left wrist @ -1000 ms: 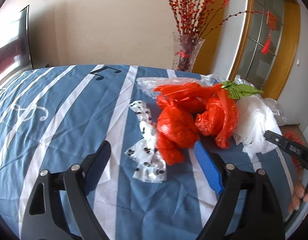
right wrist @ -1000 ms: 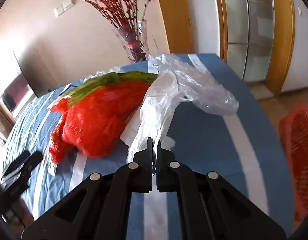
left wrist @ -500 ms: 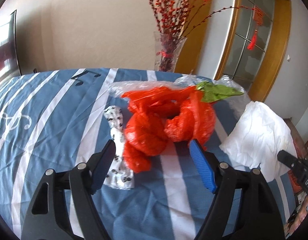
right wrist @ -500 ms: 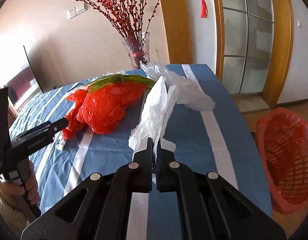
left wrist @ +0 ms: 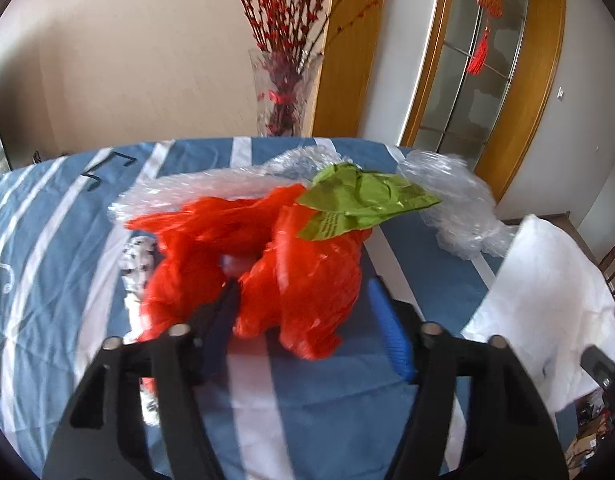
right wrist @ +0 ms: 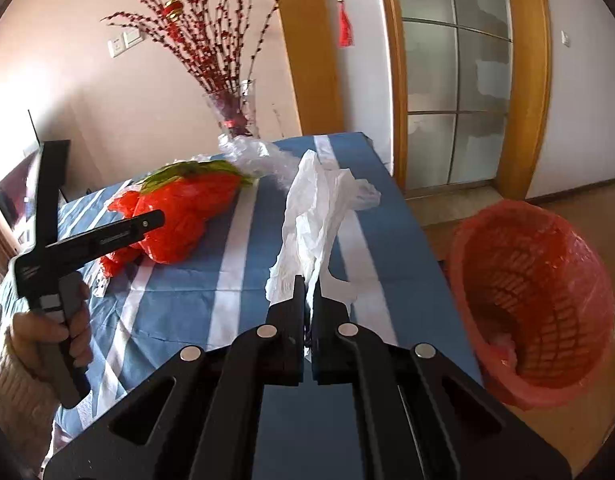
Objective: Collect trash
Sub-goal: 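Grasp the white tissue-like bag with the right gripper and lift it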
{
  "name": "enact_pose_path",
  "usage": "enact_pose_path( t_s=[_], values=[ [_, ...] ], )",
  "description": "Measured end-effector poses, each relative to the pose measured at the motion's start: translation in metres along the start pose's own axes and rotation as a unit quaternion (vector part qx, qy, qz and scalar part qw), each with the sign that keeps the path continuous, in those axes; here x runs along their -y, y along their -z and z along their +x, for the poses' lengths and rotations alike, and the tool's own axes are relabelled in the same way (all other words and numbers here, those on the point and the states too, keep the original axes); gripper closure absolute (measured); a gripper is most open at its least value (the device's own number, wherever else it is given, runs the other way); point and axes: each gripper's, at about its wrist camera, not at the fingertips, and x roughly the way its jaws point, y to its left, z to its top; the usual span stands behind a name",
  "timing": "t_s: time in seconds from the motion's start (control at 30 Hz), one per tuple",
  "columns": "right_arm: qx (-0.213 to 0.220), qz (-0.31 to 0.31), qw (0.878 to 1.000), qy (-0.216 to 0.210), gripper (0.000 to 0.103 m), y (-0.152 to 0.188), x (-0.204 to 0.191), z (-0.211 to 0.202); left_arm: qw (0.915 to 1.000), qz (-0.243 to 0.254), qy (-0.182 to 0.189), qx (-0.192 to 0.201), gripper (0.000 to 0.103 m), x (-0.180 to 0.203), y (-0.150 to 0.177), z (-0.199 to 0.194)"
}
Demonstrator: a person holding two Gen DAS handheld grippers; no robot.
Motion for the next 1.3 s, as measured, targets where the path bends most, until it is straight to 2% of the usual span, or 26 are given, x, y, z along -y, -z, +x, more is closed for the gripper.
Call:
enact_pose_path(
  t_s=[0.03,0.1,0.2,0.27,0.73,1.3],
  values=[
    [0.0,0.002,1.0,0.001,0.1,0.0,0.002,-0.001,1.0,-0.002,0.005,-0.007,0.058,0.001,-0.001,0.005],
    [0.001,0.004,1.0,0.003,0.1,0.001,0.006,-0.003,0.9997,-0.008,0.018,-0.013,0.078,0.0,0.0,0.008],
    [0.003,0.003,1.0,0.004,0.1,0.003,0.008,-0.006,0.9993,-0.01,0.035,-0.005,0.09,0.0,0.003,0.002],
    [0.004,0.001,1.0,0.003,0.1,0.005,0.009,-0.009,0.9992,-0.005,0.04,0.003,0.093,0.002,0.007,-0.006],
    [0.023,-0.007,1.0,0.009,0.1,0.012,0.012,-0.035,0.9967,0.019,0.068,0.04,0.096,0.026,0.029,-0.067],
    [0.067,0.02,0.997,0.028,0.1,0.021,0.046,-0.086,0.9863,0.062,0.129,0.081,0.096,0.092,0.041,-0.132]
  ],
)
